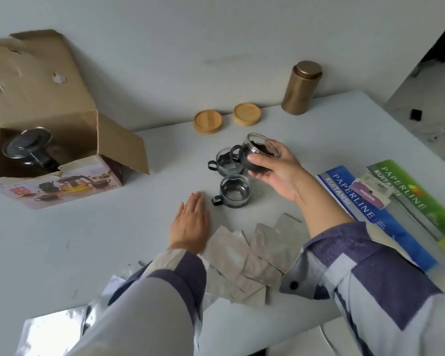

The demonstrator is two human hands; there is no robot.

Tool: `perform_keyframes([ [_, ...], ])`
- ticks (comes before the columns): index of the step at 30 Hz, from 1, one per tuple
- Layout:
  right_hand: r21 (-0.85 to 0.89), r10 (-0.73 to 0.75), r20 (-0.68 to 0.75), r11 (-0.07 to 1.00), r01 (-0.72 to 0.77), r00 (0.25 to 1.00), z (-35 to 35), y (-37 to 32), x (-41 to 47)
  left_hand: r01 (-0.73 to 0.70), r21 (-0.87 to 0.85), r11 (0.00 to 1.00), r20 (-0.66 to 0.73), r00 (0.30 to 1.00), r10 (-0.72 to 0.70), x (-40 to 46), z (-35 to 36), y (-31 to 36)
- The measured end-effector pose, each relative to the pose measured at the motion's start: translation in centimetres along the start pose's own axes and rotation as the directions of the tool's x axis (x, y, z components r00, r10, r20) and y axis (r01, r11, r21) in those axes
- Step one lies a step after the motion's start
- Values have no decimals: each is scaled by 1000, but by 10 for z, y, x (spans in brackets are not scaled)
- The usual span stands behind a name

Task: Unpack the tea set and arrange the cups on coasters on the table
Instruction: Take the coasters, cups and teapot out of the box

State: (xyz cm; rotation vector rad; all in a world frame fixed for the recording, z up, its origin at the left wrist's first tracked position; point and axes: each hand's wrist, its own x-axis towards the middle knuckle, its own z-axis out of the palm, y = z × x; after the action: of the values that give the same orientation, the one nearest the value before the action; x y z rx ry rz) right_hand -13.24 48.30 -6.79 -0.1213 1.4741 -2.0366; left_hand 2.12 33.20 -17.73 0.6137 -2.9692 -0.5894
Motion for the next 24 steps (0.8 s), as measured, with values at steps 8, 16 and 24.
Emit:
perform_keyframes([
  [8,-271,-79,-121,962,44,989,-77,16,-8,47,42,998,-10,999,-47,6,23,18],
  [16,-561,-142,-183,828,15,973,-103,34,-6,45,74,996,-83,996,-39,3,26,20],
  [24,-704,-211,-294,708,-62,932,-106,61,0,29,69,997,-109,994,-21,3,27,19],
])
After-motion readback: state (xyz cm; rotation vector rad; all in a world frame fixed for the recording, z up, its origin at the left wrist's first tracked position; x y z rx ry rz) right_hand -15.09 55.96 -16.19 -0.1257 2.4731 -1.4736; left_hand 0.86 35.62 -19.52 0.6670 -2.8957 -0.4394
